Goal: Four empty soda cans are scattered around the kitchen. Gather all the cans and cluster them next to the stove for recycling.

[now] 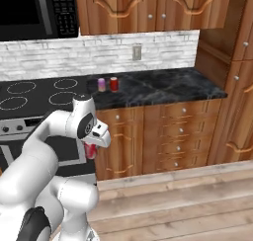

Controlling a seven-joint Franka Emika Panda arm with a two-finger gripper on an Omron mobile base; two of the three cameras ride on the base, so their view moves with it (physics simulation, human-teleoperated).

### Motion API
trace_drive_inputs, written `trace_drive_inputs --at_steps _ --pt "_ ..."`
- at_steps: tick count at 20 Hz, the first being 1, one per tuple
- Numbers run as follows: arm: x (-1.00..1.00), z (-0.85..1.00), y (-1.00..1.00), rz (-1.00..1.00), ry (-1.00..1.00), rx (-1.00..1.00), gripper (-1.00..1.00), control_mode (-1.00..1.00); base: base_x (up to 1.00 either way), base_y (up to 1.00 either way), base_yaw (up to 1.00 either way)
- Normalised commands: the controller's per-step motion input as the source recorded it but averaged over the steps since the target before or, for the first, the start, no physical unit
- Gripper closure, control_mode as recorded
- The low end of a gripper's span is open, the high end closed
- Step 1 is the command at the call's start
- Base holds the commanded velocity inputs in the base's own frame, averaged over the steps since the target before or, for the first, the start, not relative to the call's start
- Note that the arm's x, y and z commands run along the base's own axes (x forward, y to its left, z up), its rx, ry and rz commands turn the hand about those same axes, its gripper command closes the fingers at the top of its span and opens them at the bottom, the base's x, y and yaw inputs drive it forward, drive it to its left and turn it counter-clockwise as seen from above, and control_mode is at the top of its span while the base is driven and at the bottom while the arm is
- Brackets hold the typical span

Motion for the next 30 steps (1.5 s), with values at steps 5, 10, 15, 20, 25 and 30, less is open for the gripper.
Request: trace_drive_inputs --at_steps 5,10,15,20,25,30 --pt "0.0 0.0 0.0 0.0 0.0 0.0 1.0 1.0 0.57 -0.2 0.06" --pt "0.0 0.0 0.0 0.0 0.0 0.0 1.0 1.0 0.53 -0.13 0.25" --pt "0.0 0.0 0.0 0.0 0.0 0.0 1.0 1.0 0.47 -0.18 0.25" --pt "0.0 0.0 0.0 0.0 0.0 0.0 1.0 1.0 0.43 -0.25 0.18" --pt "0.0 0.0 0.0 0.0 0.0 0.0 1.0 1.0 0.4 -0.27 0.15" --pt "0.0 0.0 0.0 0.0 0.0 0.0 1.0 1.0 0.4 -0.28 0.14"
